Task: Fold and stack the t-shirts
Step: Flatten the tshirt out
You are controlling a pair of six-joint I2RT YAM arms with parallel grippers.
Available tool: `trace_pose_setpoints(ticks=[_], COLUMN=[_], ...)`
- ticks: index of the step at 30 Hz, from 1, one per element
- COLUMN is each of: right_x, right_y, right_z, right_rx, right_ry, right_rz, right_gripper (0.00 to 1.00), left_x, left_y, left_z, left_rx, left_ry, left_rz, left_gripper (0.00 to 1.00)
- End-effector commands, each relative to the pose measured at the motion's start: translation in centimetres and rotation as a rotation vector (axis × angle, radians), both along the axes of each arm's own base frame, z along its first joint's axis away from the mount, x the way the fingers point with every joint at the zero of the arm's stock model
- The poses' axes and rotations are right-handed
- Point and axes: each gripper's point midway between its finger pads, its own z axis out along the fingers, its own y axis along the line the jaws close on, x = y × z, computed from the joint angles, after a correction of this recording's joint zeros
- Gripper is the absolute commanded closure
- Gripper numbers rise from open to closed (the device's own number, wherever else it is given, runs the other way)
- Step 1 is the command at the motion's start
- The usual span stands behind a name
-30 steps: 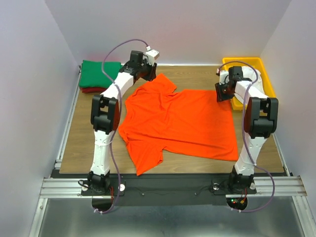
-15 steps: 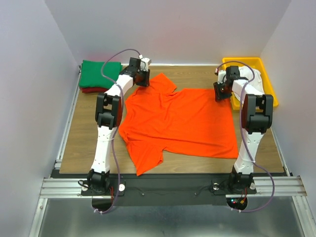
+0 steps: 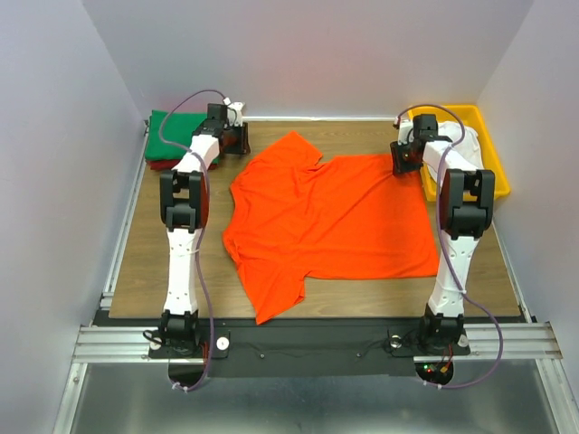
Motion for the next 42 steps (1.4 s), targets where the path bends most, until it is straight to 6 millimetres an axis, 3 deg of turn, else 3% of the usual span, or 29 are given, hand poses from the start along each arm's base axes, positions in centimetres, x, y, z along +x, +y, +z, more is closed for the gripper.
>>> trace_pose_setpoints(ticks=[1,4,5,11,14,20,25,27,31,32,34,35,42], right_x=[-0.8,-1.1,-1.1,-1.1,-1.0,-1.0,-1.0,-1.1,-1.0,-1.1,-1.0,-1.0,-1.0], right_y=[0.3,0.4,0.4,0.4,0.4,0.7,0.7,0.5,0.4,0.4,0.4,0.4,0.5], right_z=[-1.1,-0.9,-0.9,-0.3,-0.4,-0.8,-0.7,-0.7,-0.7,-0.8,-0.7,-0.8,-1.2], right_rx=[0.001,0.004,0.008,0.007,0.005,0.021,0.020,0.013,0.005,0.006,0.005,0.005,0.011], right_ry=[0.026,0.026,0.026,0.016,0.017,0.023,0.023,0.024,0.021,0.024,0.022,0.024,0.029], right_rz=[0.011,0.014,0.014,0.017,0.020,0.019,0.018,0.021,0.018,0.017,0.016,0.016,0.023], right_gripper=[0.62,0.62,0.62,0.62,0.62,0.62,0.61,0.62,0.62,0.62,0.61,0.62,0.62], left_x=[-0.7,-0.1,-0.2,0.1,0.1,-0.1,-1.9,-2.8,-3.4,-3.3,-3.1,-3.2,-1.6], left_y=[-2.9,-5.0,-5.9,-7.4,-7.1,-6.4,-4.8,-4.5,-4.5,-4.3,-3.5,-3.6,1.9], left_z=[7.0,9.8,8.7,5.2,3.0,2.0,-1.1,-2.5,-3.0,-2.9,-2.8,-2.9,-2.2], left_rx=[-0.031,0.006,0.027,0.077,0.089,0.142,0.234,0.257,0.287,0.326,0.369,0.373,0.431], left_ry=[-0.149,-0.225,-0.203,-0.136,-0.092,-0.056,0.043,0.082,0.100,0.090,0.084,0.086,0.067], left_rz=[-0.121,-0.137,-0.138,-0.120,-0.094,-0.065,-0.050,-0.067,-0.095,-0.079,-0.061,-0.069,0.042], left_gripper=[0.56,0.39,0.31,0.29,0.30,0.33,0.35,0.43,0.63,0.77,0.95,0.99,1.00])
